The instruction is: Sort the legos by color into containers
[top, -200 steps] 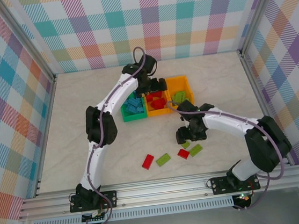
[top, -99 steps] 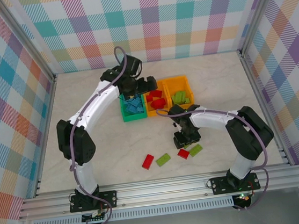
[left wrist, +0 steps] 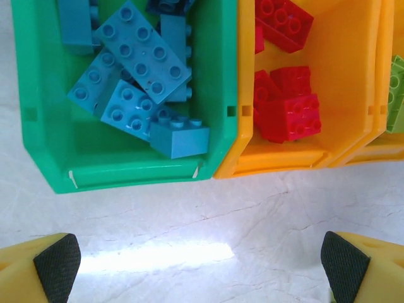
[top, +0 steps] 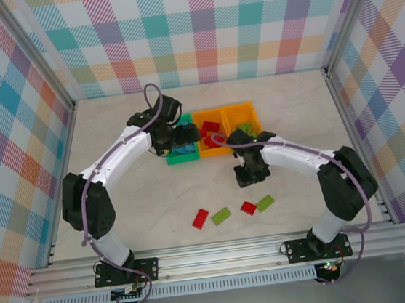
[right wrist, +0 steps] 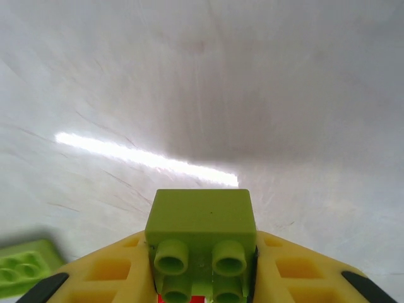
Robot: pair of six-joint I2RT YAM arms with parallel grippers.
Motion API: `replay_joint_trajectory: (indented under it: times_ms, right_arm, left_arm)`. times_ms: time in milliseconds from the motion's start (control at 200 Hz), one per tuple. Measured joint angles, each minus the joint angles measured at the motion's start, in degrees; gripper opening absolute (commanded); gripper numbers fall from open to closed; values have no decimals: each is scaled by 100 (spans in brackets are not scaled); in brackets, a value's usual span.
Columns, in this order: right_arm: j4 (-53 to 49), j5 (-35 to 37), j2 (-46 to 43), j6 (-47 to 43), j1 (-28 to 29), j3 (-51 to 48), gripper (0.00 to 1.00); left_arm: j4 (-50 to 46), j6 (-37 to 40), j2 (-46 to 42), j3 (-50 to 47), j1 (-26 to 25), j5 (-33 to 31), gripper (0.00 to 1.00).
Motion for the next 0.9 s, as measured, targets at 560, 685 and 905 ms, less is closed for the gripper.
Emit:
replay_joint_trajectory:
  times_ms: [560, 685, 905]
  right_arm:
    - [-822, -330, 2583, 52, -1773, 4286, 31]
    - [-1191, -345, 3119, 39, -1779, 4892, 41]
    - [-1488, -387, 3320, 149, -1849, 5174, 67]
  left_arm:
    - [-59, 433, -1528, -2402, -741, -201, 100]
    - [-57, 431, -1668, -2557, -1296, -256, 100]
    - [-63, 302, -1757, -2898, -1963, -334, 100]
